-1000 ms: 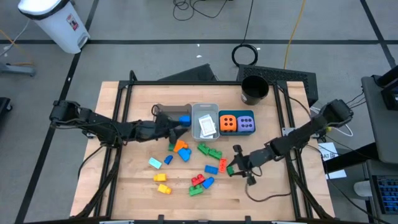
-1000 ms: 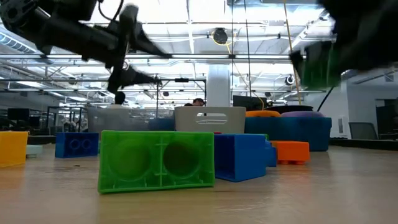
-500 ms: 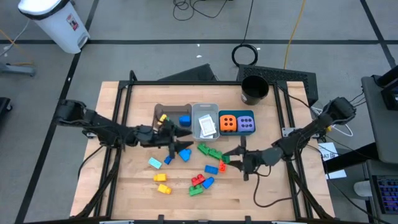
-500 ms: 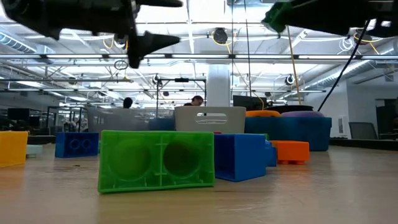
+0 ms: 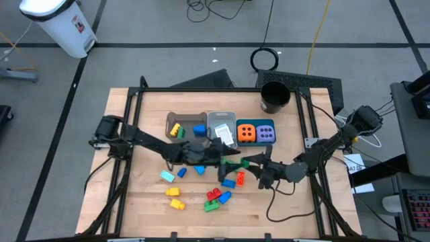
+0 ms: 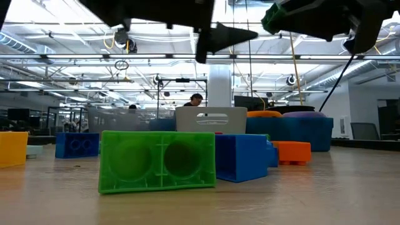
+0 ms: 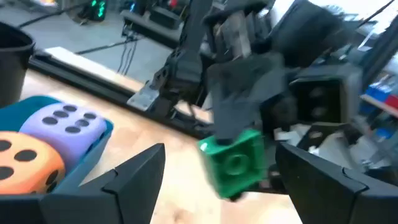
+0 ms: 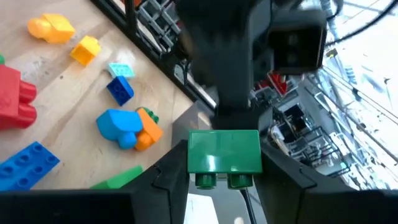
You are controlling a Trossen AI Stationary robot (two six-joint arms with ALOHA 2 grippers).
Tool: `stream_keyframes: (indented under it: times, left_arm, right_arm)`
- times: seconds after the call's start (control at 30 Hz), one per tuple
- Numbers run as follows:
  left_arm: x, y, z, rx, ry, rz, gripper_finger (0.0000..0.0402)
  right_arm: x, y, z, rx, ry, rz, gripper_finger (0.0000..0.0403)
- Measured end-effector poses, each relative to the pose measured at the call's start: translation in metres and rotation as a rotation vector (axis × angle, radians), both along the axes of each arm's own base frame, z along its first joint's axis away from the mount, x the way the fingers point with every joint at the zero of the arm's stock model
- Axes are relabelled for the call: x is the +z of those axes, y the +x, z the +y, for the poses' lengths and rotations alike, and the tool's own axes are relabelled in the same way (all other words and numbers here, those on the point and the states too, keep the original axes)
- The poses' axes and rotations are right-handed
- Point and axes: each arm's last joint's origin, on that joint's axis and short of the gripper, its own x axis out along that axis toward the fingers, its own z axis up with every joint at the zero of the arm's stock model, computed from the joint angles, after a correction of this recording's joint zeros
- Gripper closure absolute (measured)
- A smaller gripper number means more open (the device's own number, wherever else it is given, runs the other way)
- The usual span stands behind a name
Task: Pick & Place Toys
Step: Put the green game piece into the black bin
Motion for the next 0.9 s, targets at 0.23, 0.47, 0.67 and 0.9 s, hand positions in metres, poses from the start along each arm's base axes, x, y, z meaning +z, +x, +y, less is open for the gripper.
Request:
stream_keyframes:
  times: [0.23,0.47,0.67,0.9]
  left_arm:
    - [0.002,0.029,-0.005,0.005,0.022,0.095,0.0089]
    - [0.005,0.03,-0.003,0.019,-0.005,0.106,0.0103]
    - [0.005,0.03,0.0,0.026,-0.037,0.108,0.0195]
    - [0.005,0.031,0.0,0.022,-0.043,0.111,0.0246]
  right_arm:
    - [0.0,0.0,0.001,0.0,-0.001,-0.002,0.0265]
    - [0.001,0.0,-0.001,-0.048,-0.023,0.0,0.0265]
    - [0.0,0.0,-0.001,-0.044,-0.023,0.003,0.0262]
    - [0.0,0.0,-0.001,-0.05,0.006,-0.003,0.0239]
